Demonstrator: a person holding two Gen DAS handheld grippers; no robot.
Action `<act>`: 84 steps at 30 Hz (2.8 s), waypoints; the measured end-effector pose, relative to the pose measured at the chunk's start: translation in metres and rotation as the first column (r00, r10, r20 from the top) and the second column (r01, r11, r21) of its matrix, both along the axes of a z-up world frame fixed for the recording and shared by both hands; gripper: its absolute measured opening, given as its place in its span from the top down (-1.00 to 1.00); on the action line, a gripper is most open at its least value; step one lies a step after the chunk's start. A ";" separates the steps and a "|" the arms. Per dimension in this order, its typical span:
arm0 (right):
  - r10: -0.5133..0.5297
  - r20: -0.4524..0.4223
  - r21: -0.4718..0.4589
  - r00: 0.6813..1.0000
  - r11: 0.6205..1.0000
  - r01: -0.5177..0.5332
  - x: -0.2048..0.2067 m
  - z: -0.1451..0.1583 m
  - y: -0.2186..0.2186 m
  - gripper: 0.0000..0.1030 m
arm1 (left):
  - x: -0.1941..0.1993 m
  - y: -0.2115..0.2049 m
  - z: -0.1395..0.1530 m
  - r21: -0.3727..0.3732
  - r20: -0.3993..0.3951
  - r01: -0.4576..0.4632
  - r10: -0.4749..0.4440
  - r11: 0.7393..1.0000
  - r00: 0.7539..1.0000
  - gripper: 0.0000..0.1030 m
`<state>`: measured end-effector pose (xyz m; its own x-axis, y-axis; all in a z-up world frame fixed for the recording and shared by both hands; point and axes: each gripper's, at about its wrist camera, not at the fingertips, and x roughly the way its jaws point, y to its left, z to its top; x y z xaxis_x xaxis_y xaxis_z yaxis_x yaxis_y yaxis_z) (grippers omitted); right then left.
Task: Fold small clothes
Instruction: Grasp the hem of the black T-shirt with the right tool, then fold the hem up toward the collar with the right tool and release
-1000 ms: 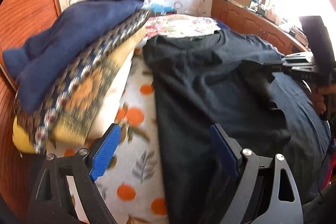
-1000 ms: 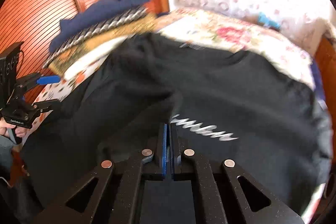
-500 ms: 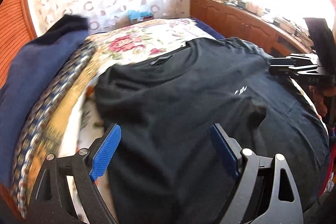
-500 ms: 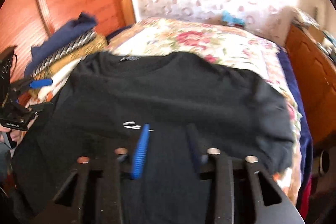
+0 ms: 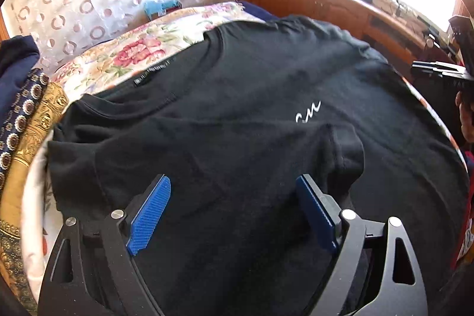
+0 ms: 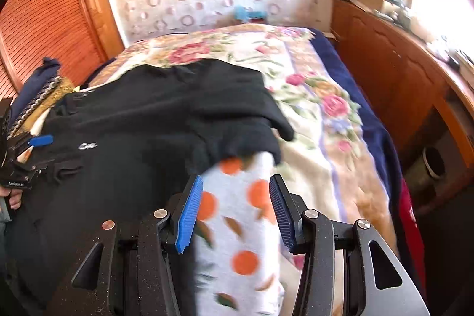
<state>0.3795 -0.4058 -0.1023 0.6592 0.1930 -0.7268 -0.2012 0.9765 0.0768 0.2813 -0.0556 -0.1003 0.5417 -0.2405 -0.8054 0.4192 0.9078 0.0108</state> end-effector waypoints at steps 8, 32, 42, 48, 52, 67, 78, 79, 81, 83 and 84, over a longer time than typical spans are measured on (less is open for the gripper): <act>-0.041 -0.041 0.062 0.998 0.997 0.043 0.023 -0.006 -0.003 -0.03 | -0.002 0.003 -0.001 -0.020 0.027 0.002 -0.001 1.000 1.000 -0.70; 0.008 0.039 0.052 0.999 0.999 -0.010 0.049 -0.005 -0.001 0.91 | 0.000 0.002 -0.002 -0.020 0.028 0.000 0.001 1.000 1.000 -0.70; 0.146 0.148 0.048 0.978 0.987 -0.154 -0.021 0.057 0.042 0.91 | 0.000 0.002 -0.002 -0.021 0.028 0.000 0.001 1.000 1.000 -0.70; 0.204 -0.007 0.024 0.979 0.979 -0.204 -0.032 0.008 0.066 0.91 | 0.000 0.002 -0.002 -0.020 0.028 0.000 0.001 1.000 1.000 -0.70; 0.194 -0.043 0.009 0.980 0.981 -0.194 -0.044 -0.006 0.060 0.85 | -0.001 0.002 -0.002 -0.020 0.028 -0.001 0.002 1.000 1.000 -0.70; -0.067 -0.069 0.162 0.995 0.984 0.077 0.003 -0.009 -0.017 0.02 | 0.001 -0.037 0.071 -0.106 0.100 0.052 -0.041 0.993 0.994 -0.70; -0.028 -0.136 0.295 0.990 0.953 0.067 0.033 -0.007 -0.034 0.41 | -0.002 -0.036 0.063 -0.114 0.078 0.045 -0.036 0.992 0.996 -0.70; -0.025 -0.123 0.280 0.992 0.958 0.059 0.034 -0.004 -0.029 0.47 | -0.002 -0.035 0.063 -0.116 0.078 0.041 -0.032 0.992 0.996 -0.70; -0.035 -0.097 0.215 0.995 0.975 0.055 0.040 -0.003 -0.023 0.79 | -0.005 -0.031 0.061 -0.117 0.080 0.036 -0.026 0.993 0.996 -0.70; -0.033 -0.070 0.179 0.997 0.983 0.045 0.036 0.005 -0.019 0.91 | -0.006 -0.027 0.059 -0.118 0.081 0.027 -0.018 0.993 0.997 -0.70; -0.035 -0.052 0.169 0.998 0.985 0.043 0.034 0.010 -0.017 0.91 | -0.006 -0.024 0.057 -0.118 0.079 0.024 -0.015 0.993 0.997 -0.70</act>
